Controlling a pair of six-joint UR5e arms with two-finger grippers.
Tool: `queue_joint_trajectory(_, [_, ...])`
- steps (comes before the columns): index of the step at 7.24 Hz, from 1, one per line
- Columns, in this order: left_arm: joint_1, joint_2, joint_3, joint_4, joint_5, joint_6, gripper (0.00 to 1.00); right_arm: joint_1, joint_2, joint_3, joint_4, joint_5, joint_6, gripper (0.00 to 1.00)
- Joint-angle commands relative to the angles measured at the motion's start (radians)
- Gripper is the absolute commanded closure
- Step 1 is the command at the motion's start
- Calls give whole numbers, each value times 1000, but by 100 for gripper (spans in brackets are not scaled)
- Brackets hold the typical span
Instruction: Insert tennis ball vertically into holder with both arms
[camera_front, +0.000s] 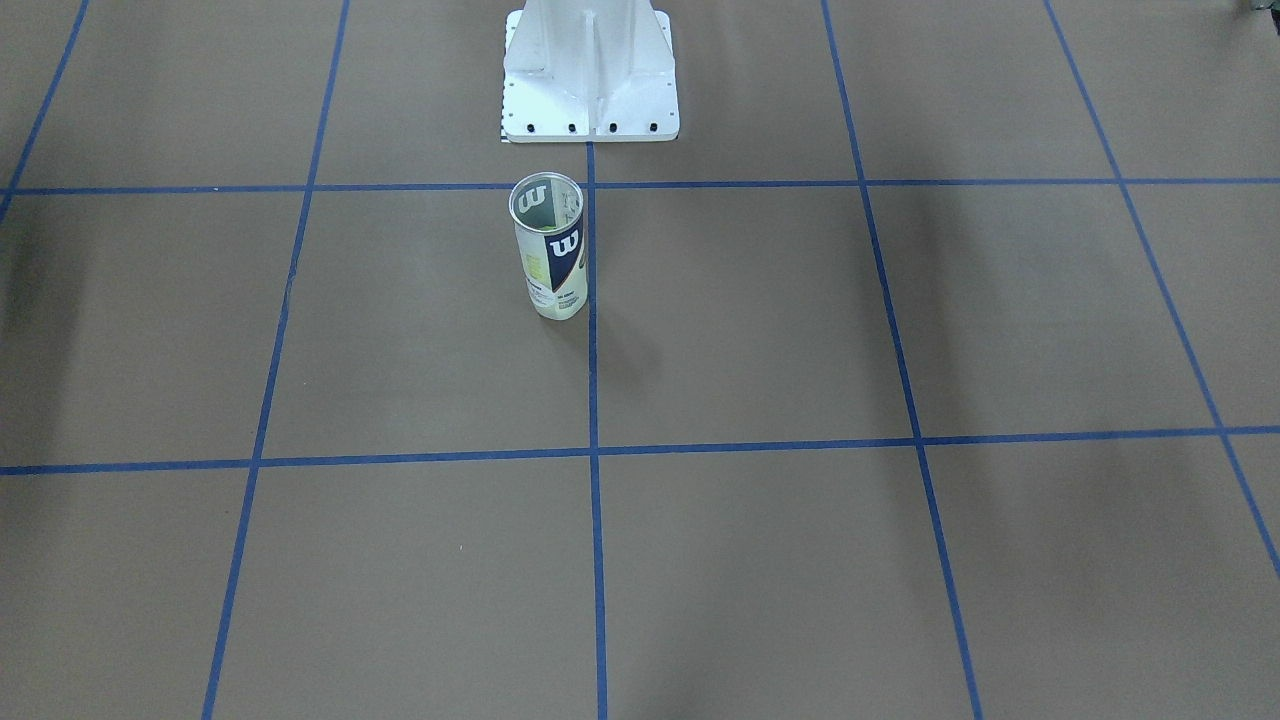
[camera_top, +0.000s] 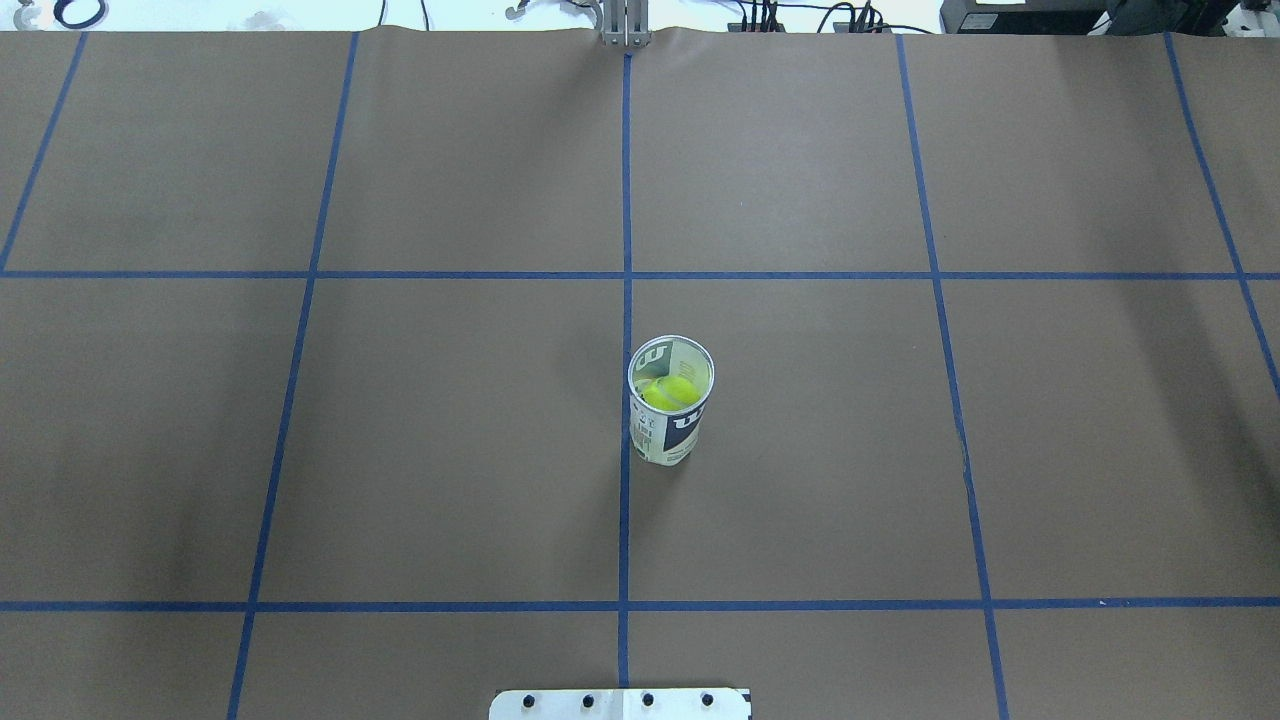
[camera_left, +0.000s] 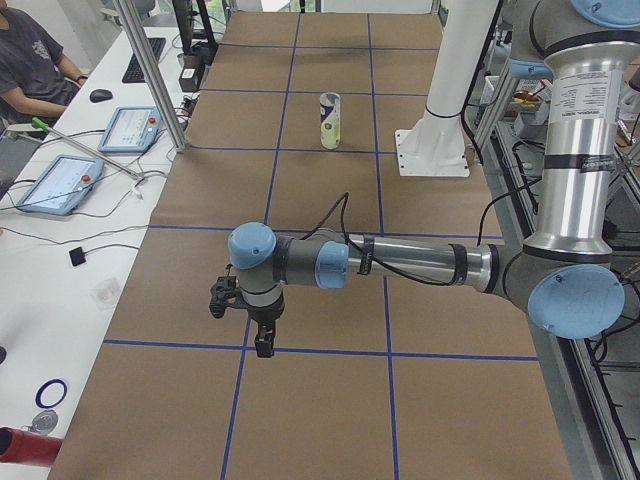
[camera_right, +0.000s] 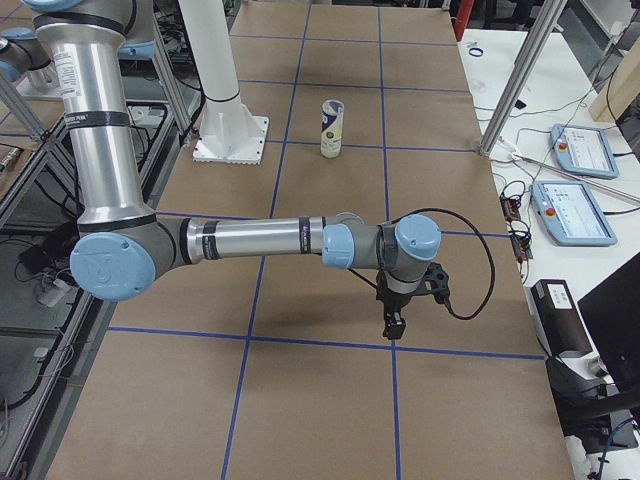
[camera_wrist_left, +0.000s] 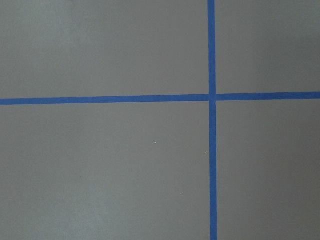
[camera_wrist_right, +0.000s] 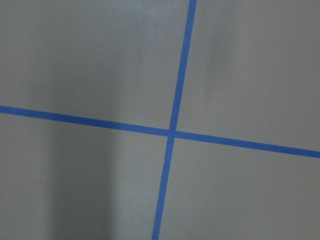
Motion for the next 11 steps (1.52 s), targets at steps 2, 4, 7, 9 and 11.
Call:
queue_joint_trajectory(2, [-1, -12, 9, -5, -15, -3, 0, 0, -11, 5, 2, 22, -1, 1])
queue_joint_trajectory(4, [-12, 31, -34, -44, -75, 4, 0, 0, -20, 13, -4, 56, 0, 1])
queue_joint_trajectory(7, [-9, 28, -31, -53, -69, -5, 0, 2, -100, 82, 14, 138, 5, 1])
queue_joint_trajectory(9, [-9, 27, -33, -52, -86, -5, 0, 2, -106, 88, 14, 84, 6, 1])
queue_joint_trajectory(11, [-10, 31, -28, -50, -179, -5, 0, -3, -111, 82, 14, 31, 5, 1])
